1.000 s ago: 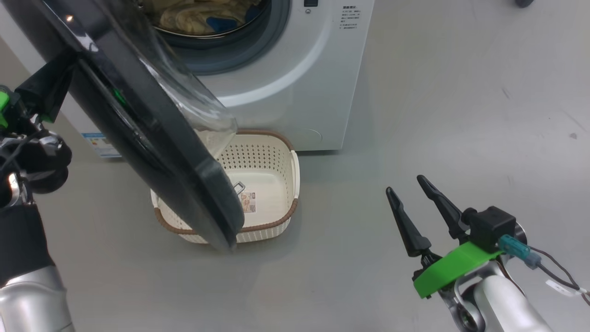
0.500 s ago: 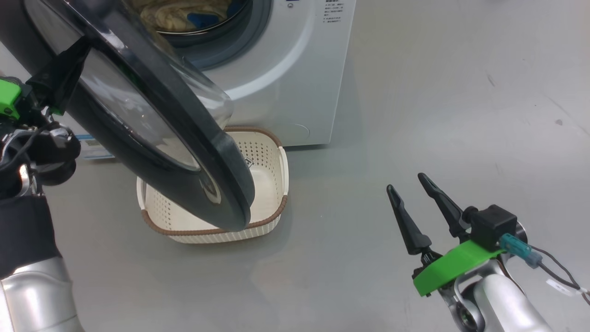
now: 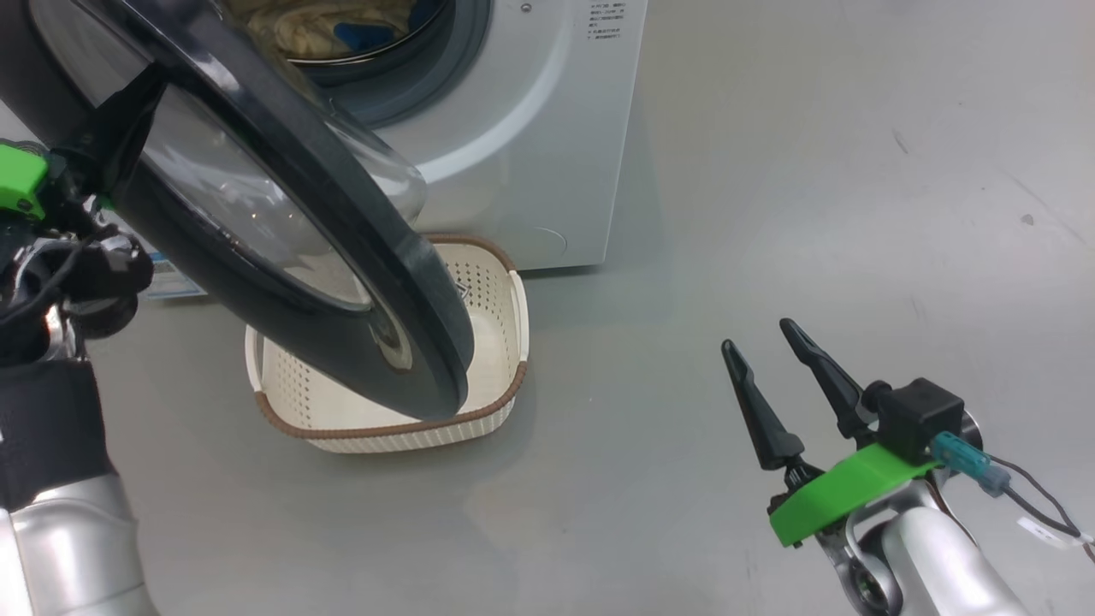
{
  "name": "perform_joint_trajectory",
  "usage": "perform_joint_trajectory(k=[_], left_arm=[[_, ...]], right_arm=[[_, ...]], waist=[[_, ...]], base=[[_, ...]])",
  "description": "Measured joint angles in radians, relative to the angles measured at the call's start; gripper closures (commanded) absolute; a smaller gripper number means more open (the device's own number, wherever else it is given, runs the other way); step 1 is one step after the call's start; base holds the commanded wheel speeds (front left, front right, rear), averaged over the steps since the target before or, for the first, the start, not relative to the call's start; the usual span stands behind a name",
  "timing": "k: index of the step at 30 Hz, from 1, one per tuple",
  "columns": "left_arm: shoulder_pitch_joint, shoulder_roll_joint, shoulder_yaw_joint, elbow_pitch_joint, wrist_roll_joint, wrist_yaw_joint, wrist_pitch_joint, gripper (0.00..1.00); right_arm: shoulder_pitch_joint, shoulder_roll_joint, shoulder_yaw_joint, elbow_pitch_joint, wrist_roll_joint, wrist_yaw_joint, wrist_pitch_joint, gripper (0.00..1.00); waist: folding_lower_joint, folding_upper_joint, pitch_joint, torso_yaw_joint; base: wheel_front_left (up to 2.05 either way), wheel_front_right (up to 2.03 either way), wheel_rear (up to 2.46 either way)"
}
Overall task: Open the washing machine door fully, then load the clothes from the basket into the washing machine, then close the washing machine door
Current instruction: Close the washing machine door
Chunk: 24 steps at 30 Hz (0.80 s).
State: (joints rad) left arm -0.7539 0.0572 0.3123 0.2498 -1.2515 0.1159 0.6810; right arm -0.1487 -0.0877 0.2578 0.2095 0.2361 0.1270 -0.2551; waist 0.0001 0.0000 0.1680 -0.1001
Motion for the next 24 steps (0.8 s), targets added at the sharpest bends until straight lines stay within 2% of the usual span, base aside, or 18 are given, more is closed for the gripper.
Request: perform_joint_trajectory(k=[1, 2, 4, 5, 6, 9, 17, 24], left_arm=[[0.001, 0.003, -0.007, -0.002, 0.017, -0.007, -0.009, 0.96], [0.001, 0.006, -0.014, -0.004, 0.034, -0.011, -0.016, 0.73], [0.010, 0.015, -0.022, -0.011, 0.059, -0.020, -0.032, 0.52], [0.018, 0.018, -0.028, -0.021, 0.072, -0.031, -0.041, 0.23], [0.027, 0.019, -0.028, -0.028, 0.083, -0.037, -0.050, 0.00], [0.064, 0.021, -0.048, -0.057, 0.122, -0.057, -0.079, 0.00], [0.214, 0.046, -0.136, -0.129, 0.309, -0.161, -0.212, 0.00], [0.333, 0.062, -0.223, -0.143, 0.475, -0.212, -0.360, 0.00]], right_arm=[[0.000, 0.000, -0.002, 0.000, 0.000, 0.000, 0.000, 0.00], [0.000, 0.000, -0.003, 0.000, 0.000, 0.000, 0.000, 0.00], [0.000, 0.000, -0.003, 0.000, 0.000, 0.000, 0.000, 0.00], [0.000, 0.000, -0.004, 0.000, 0.000, 0.000, 0.000, 0.00], [0.000, 0.000, -0.004, 0.000, 0.000, 0.000, 0.000, 0.00], [0.002, 0.000, -0.008, -0.003, 0.000, 0.000, 0.000, 0.00], [0.016, -0.002, -0.019, -0.006, 0.000, 0.000, 0.000, 0.00], [0.024, -0.006, -0.022, -0.006, 0.000, 0.000, 0.000, 0.00]], waist=[[0.0000, 0.0000, -0.001, 0.002], [0.0000, 0.0000, -0.003, 0.003], [0.0000, 0.0000, -0.006, 0.006], [0.0000, 0.0000, -0.008, 0.008], [0.0000, 0.0000, -0.010, 0.010], [0.0000, 0.0000, -0.016, 0.018], [0.0000, 0.0000, -0.031, 0.041], [0.0000, 0.0000, -0.046, 0.053]], base=[[0.00, 0.00, 0.00], [0.00, 0.00, 0.00], [0.00, 0.00, 0.00], [0.00, 0.00, 0.00], [0.00, 0.00, 0.00], [0.00, 0.00, 0.00], [0.00, 0.00, 0.00], [0.00, 0.00, 0.00]])
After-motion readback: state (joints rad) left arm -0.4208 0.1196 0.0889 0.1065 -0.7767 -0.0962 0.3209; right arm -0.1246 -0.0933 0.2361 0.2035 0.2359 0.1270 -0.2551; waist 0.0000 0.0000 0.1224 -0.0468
